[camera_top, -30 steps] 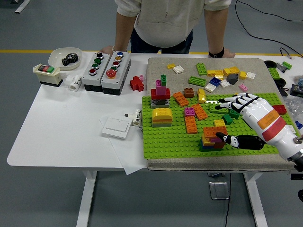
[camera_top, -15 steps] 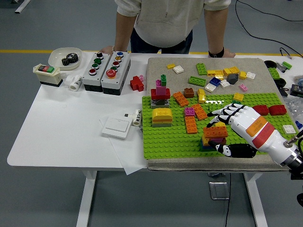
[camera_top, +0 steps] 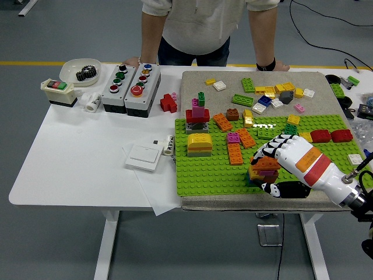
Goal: Pick up the brick,pile it on top of brick,press brick,pick up the brick,pile it on top of brick,press brick
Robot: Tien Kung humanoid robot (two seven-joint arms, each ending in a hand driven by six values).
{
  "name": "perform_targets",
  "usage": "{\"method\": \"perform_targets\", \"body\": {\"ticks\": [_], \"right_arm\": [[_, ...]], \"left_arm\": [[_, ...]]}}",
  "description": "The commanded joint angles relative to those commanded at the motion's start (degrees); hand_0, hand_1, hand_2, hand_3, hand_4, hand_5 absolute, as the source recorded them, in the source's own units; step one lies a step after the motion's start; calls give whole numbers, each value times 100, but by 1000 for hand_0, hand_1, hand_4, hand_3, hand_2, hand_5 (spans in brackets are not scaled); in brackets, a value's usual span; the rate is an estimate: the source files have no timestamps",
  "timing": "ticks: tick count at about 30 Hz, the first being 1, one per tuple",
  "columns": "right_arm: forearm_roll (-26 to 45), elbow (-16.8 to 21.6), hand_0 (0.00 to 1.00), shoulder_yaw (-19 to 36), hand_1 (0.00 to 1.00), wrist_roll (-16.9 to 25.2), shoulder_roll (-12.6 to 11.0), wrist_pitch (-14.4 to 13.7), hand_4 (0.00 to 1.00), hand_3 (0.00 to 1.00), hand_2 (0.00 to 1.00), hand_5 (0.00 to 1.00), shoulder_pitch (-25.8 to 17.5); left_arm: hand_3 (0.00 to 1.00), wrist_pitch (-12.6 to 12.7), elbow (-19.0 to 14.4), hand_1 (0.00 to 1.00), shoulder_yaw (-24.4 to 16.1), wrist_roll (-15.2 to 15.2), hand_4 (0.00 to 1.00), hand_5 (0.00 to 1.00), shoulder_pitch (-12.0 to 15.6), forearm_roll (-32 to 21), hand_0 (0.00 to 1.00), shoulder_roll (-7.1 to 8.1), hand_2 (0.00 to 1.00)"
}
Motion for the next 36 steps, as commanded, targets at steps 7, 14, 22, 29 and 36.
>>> {"method": "perform_targets", "body": {"ticks": [7,14,22,29,36], "right_arm": [[8,-138,593,-25,543,6,32,-8,690,543,579,353,33],[15,-256,588,-10,540,20,53,-24,690,545,578,350,44],[-9,-305,580,6,533,47,48,-53,689,545,574,348,16],[-16,-281,580,1,529,65,47,-58,688,545,571,344,-17],[-19,-345,570,-15,529,75,55,-55,691,545,569,345,-17]], "left_arm": [[591,-1,-4,803,19,-4,658,669,-14,-28,820,-2,799],[591,-1,-4,803,38,-15,660,671,-31,-60,820,-1,800],[591,1,-5,803,33,-12,660,671,-37,-60,820,-7,801],[591,-2,-6,805,25,-7,661,672,-34,-47,820,-10,801],[592,-2,-8,804,32,-10,661,673,-44,-48,820,-7,801]]}}
